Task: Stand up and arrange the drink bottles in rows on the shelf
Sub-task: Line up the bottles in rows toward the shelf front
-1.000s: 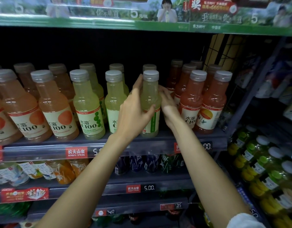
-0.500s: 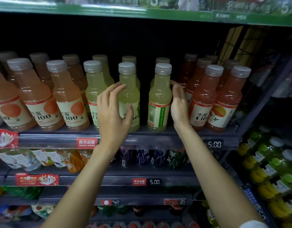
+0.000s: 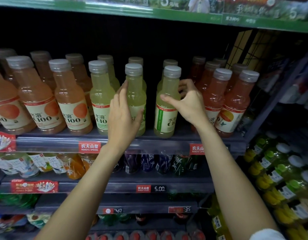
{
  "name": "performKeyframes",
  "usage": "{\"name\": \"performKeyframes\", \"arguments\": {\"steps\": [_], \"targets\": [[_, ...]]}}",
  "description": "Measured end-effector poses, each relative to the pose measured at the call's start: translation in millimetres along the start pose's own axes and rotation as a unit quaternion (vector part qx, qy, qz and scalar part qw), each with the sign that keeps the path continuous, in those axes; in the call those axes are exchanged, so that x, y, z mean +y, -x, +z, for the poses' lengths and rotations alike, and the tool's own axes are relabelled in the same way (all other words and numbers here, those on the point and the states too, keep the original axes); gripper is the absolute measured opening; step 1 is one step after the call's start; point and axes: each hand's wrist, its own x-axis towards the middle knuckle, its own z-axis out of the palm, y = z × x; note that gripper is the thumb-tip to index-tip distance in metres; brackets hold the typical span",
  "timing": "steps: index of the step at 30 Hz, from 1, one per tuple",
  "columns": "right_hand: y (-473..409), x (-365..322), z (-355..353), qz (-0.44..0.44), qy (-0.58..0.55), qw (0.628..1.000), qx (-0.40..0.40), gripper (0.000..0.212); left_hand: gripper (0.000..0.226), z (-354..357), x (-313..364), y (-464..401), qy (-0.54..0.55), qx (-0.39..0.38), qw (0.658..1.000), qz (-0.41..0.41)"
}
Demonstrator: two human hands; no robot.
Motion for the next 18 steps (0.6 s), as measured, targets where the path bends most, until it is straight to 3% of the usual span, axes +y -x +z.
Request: {"name": "performKeyframes", "arguments": {"steps": [4,9,13,16,18], "targets": [[3.0,-9.5,7.2,-0.033,0.127,0.991,0.033,0.064,0.076,0.3,-0.8,0.2,0.001,0.007,1.0,0.002],[4.0,-14.0,10.5,-0.013,0.145,0.989,0.042,0.067,0.074,0.4,-0.9,1.3,0.001,0.009,1.0,-0.001],[4.7,-14.6,12.9,-0.013,0.172,0.984,0.052,0.071,0.068,-2.6,9.5,5.8,0.017,0.061,0.998,0.0],[8.4,-7.3,8.6,-0.014,0.131,0.99,0.052,0.072,0.055,-0.6,25.1,12.2,0.056,0.091,0.993,0.052],[10.5,3.6,3.8,-0.026,0.022,0.995,0.089,0.066,0.052,3.7,34.1,16.2,0.075,0.056,0.992,0.08]]}}
